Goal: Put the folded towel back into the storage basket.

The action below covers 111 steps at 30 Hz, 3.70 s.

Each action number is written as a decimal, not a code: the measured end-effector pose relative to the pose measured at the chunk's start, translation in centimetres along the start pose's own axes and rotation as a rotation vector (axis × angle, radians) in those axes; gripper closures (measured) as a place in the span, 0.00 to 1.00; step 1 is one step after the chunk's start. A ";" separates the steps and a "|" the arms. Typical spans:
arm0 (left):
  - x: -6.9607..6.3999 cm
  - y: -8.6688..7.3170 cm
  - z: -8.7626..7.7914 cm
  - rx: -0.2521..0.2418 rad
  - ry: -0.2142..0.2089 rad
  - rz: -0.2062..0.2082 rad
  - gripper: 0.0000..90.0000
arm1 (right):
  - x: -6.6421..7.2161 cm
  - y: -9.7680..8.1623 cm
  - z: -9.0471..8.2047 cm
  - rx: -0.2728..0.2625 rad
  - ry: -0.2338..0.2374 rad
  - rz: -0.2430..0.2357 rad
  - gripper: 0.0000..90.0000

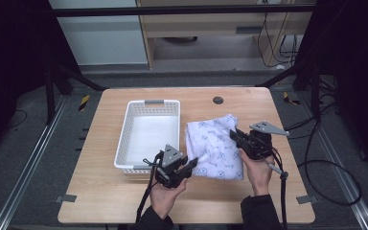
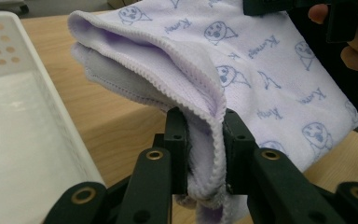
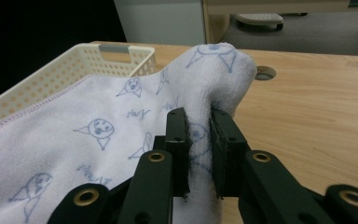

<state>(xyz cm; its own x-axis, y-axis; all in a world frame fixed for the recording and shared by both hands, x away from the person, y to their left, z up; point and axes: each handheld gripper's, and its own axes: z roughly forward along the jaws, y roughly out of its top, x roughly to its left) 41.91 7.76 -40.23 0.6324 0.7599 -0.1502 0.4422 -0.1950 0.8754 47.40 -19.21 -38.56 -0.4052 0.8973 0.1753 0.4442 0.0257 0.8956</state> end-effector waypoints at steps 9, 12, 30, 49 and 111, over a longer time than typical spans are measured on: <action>0.5 1.1 -1.4 -0.036 0.015 0.011 0.83 | 1.3 1.5 -0.1 -0.038 0.002 -0.010 0.88; 0.7 1.3 -1.7 -0.040 0.016 0.009 0.83 | 1.6 1.9 -0.2 -0.045 0.006 -0.012 0.88; 2.7 3.4 -5.1 -0.112 0.045 0.022 0.83 | 4.5 5.4 0.1 -0.086 0.043 -0.052 0.88; 6.3 3.8 -8.7 -0.140 0.129 0.032 0.83 | 8.8 7.1 3.8 -0.100 0.101 -0.066 0.88; 17.1 -1.4 -7.0 0.025 0.276 -0.048 0.83 | 14.2 3.4 17.7 0.032 0.123 -0.088 0.87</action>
<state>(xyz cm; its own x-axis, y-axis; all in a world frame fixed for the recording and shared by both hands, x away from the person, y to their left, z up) 47.65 25.40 -40.86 0.4145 0.9082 -0.0574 0.4850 -0.1671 0.8584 57.28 1.46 -40.26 -0.5381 0.8300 0.1469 0.4265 0.1178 0.8968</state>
